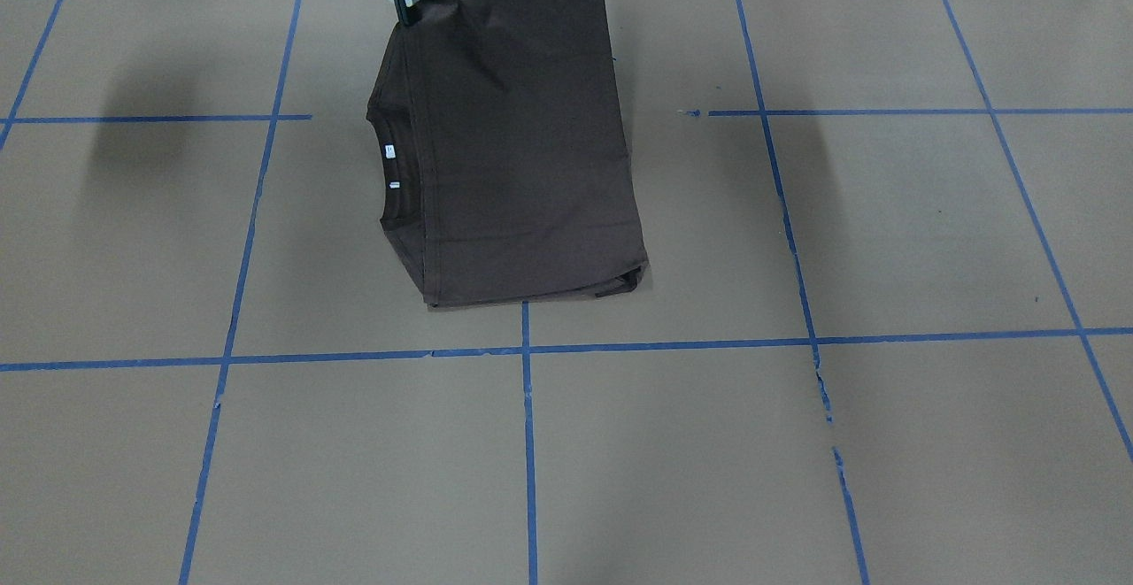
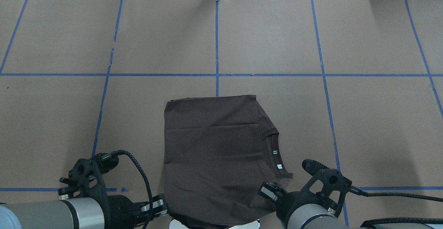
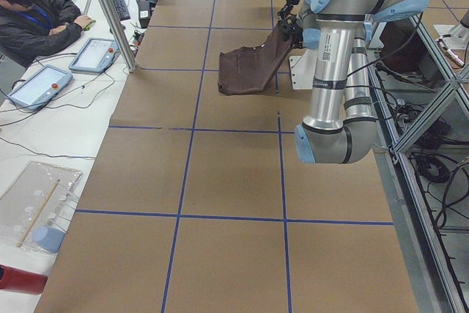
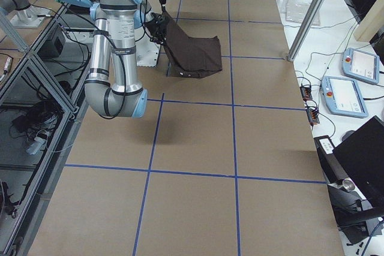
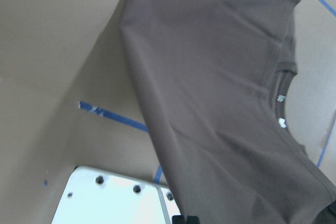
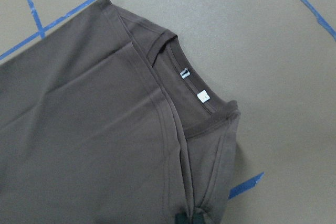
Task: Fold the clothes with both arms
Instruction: 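Lift the near edge with both grippers and fold it toward the far edge, then lay the folded edge down with both grippers near the far edge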
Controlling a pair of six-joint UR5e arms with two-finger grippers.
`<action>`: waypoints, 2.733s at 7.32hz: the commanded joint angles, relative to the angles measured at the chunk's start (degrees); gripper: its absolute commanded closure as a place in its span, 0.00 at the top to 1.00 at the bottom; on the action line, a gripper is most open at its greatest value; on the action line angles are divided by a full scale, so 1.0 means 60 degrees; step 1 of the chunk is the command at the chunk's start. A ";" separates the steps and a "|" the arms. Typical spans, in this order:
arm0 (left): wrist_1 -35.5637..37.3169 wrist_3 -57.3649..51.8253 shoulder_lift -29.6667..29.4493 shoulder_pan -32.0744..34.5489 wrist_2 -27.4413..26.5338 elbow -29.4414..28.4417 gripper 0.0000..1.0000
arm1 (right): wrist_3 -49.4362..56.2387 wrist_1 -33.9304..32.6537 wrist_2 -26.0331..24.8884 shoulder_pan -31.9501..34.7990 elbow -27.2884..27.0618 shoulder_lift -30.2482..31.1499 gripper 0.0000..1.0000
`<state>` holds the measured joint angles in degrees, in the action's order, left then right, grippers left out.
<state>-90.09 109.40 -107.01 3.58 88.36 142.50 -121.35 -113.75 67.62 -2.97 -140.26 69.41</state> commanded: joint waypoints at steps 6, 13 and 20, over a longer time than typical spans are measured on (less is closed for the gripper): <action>-0.0086 -0.3436 -0.1457 0.3590 0.1211 -0.3282 0.00 | 0.1505 0.1560 0.1196 0.3321 0.4163 -0.2003 0.00; -0.1523 -0.3453 -0.1472 0.3666 0.1138 -0.5469 0.00 | 0.2443 0.3870 0.1254 0.3938 0.6955 -0.2237 0.00; -0.2505 -0.4067 -0.1735 0.4193 0.1196 -0.6524 0.62 | 0.3742 0.3884 0.1283 0.4040 0.7044 -0.2296 1.00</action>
<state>-105.01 85.68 -116.90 28.64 95.37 103.48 -102.50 -90.51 75.19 20.89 -97.86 55.87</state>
